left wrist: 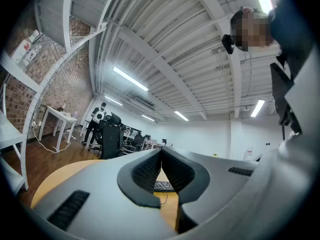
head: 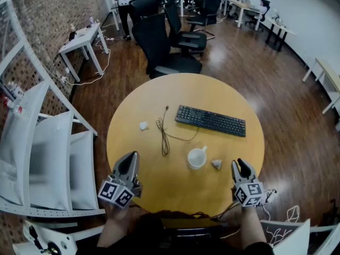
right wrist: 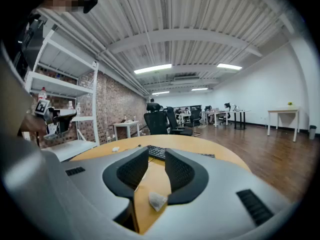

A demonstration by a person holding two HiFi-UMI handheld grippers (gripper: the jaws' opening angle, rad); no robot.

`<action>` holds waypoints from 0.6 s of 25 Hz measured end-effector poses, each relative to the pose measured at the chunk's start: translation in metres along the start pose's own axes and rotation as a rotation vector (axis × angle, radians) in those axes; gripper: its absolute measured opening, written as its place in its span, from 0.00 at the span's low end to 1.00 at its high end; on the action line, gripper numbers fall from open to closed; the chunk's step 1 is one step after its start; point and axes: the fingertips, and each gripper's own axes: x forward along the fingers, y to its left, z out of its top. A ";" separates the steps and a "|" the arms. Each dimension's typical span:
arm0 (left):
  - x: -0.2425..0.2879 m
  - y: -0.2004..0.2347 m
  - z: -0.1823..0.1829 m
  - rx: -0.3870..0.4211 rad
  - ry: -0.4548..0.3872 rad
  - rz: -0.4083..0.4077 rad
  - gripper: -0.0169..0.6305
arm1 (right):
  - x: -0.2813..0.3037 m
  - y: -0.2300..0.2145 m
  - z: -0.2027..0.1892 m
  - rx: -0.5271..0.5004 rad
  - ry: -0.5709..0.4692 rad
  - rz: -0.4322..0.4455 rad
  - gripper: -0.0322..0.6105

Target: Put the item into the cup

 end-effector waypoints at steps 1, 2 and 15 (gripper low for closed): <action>0.001 0.000 -0.001 0.001 0.003 -0.001 0.02 | 0.007 0.002 -0.007 -0.027 0.039 0.018 0.25; 0.002 0.000 -0.001 0.002 0.006 -0.002 0.02 | 0.014 0.005 -0.014 -0.056 0.077 0.036 0.29; -0.013 0.009 -0.014 -0.001 0.067 0.091 0.02 | 0.079 0.001 -0.131 -0.330 0.485 0.176 0.41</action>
